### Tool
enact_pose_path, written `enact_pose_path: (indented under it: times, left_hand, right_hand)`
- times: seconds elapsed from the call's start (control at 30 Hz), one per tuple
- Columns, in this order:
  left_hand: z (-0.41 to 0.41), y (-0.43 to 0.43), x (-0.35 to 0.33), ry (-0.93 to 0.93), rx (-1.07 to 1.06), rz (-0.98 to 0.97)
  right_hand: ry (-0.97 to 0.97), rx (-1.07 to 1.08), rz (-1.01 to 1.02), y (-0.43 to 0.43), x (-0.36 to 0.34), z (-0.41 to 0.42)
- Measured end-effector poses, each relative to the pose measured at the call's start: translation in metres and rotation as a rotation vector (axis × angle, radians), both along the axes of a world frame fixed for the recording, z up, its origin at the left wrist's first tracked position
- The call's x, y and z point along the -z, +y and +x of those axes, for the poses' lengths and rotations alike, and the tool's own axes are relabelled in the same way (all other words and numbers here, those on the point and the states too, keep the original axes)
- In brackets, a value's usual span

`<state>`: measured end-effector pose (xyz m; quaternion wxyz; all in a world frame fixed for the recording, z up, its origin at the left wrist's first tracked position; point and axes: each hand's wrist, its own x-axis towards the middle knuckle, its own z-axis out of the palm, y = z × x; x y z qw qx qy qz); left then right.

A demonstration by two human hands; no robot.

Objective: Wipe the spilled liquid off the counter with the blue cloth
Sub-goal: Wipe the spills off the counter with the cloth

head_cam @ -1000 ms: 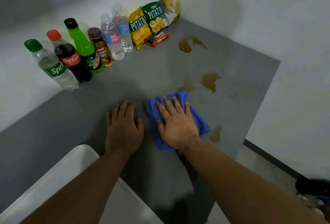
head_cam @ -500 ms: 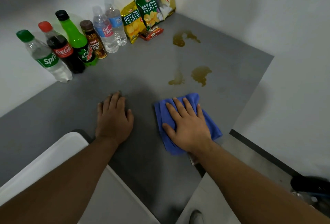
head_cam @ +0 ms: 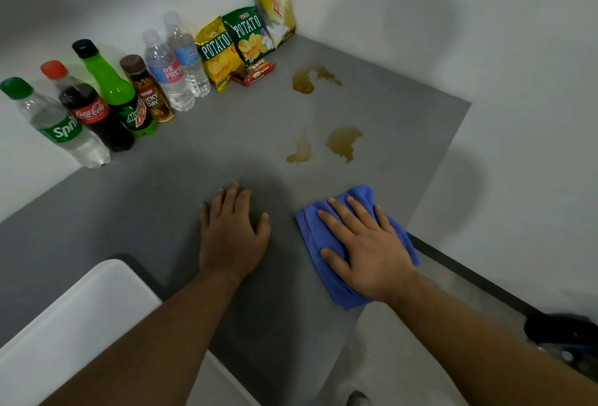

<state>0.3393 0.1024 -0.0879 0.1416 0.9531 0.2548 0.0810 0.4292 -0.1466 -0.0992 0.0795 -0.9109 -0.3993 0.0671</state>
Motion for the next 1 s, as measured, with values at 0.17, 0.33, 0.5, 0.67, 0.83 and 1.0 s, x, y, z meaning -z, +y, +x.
enact_pose_path:
  times: [0.17, 0.33, 0.5, 0.67, 0.83, 1.0]
  left_hand:
    - [-0.001, -0.002, 0.008, 0.017, 0.004, 0.065]
    - [-0.001, -0.003, 0.007, 0.028, 0.008, 0.075]
    - [-0.002, -0.002, 0.005, 0.032, 0.008, 0.072]
    - [-0.001, -0.002, 0.005, 0.031, -0.005, 0.078]
    - [-0.001, -0.001, 0.007, 0.030, -0.021, 0.074]
    - [-0.002, -0.003, 0.005, 0.003, -0.014, 0.050]
  right_hand:
    - [-0.001, 0.105, -0.064, 0.049, -0.004, 0.026]
    - [0.007, -0.008, -0.022, 0.052, -0.005, 0.009]
    - [-0.001, -0.113, 0.029, 0.004, 0.001, 0.006]
    - [-0.012, 0.002, -0.020, 0.020, -0.001, 0.033]
    - [0.008, 0.046, -0.063, 0.060, -0.005, 0.040]
    - [-0.004, -0.164, -0.026, 0.028, -0.006, 0.026]
